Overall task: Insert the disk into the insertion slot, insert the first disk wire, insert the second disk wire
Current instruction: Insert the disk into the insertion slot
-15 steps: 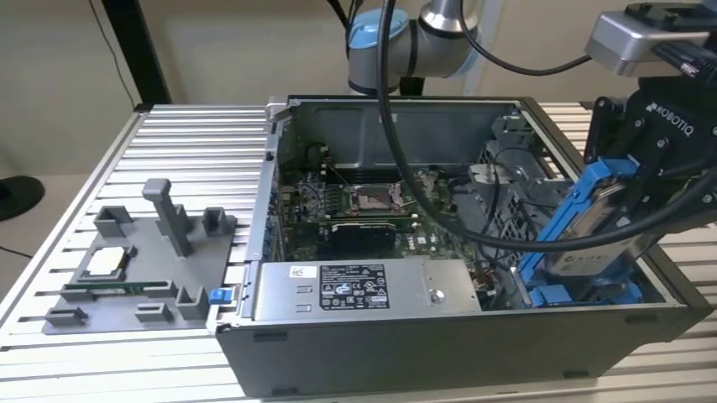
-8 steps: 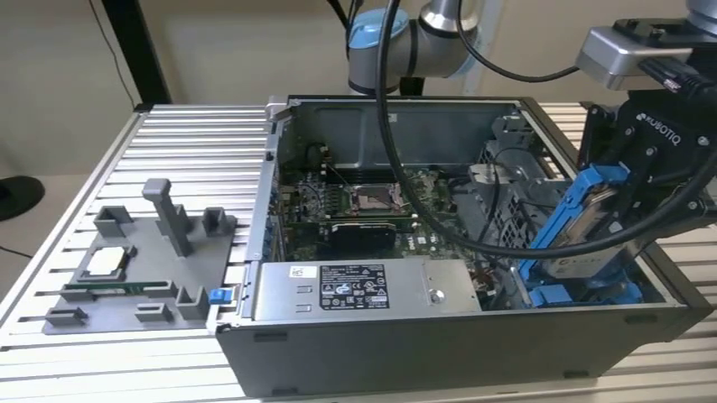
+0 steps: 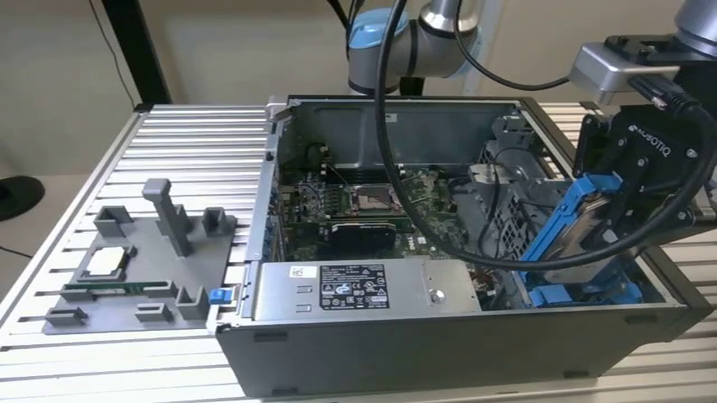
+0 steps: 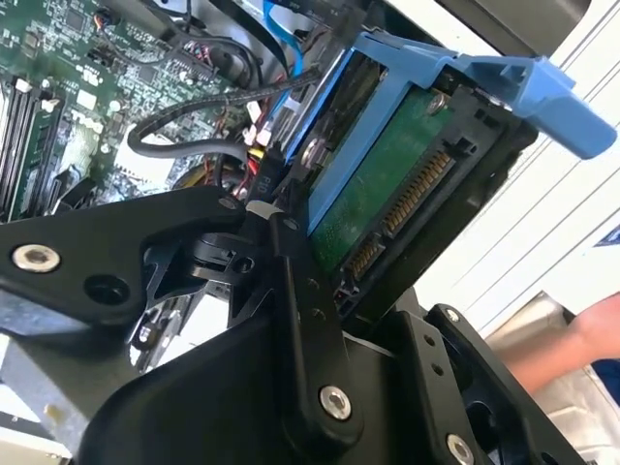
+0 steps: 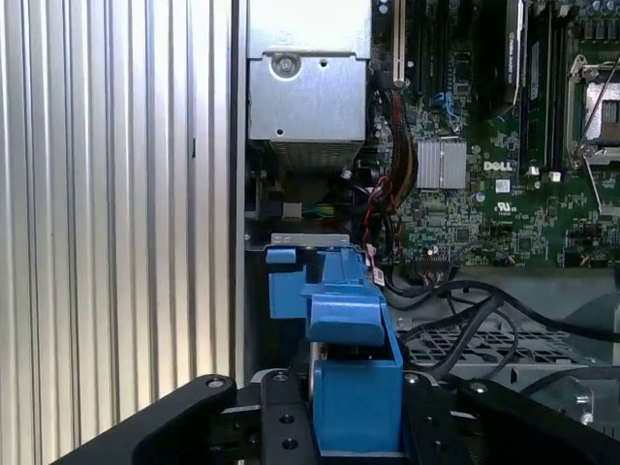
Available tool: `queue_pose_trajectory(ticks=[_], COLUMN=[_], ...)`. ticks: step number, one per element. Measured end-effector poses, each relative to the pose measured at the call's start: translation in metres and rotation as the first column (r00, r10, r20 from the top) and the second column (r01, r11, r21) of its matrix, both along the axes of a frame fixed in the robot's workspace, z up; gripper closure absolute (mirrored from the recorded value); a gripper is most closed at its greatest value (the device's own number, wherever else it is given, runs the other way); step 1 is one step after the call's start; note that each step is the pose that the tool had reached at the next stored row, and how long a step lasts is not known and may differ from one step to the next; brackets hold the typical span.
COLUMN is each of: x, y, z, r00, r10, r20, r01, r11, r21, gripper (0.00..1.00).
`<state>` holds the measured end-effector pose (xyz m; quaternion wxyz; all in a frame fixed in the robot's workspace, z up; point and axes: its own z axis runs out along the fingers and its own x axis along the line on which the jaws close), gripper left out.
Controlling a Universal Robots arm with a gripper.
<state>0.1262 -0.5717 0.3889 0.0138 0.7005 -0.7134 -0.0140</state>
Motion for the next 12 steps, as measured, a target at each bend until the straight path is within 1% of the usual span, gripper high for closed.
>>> queue_pose_trajectory(ticks=[4, 5, 9, 10, 12], x=[0.0, 0.0, 0.0, 0.0, 0.0], y=[0.0003, 0.0004, 0.0005, 0.0006, 0.0006], z=[0.0002, 0.0019, 0.0177, 0.0196, 0.0203], r00=[1.0, 1.0, 1.0, 1.0, 1.0], r10=[0.0, 0.0, 0.0, 0.0, 0.0], r20=[0.0, 0.0, 0.0, 0.0, 0.0012], r01=[0.0, 0.0, 0.0, 0.0, 0.0], r11=[1.0, 1.0, 1.0, 1.0, 1.0], r21=[-0.0001, 0.0001, 0.001, 0.0012, 0.0017], gripper=[1.0, 1.0, 1.0, 1.0, 1.0])
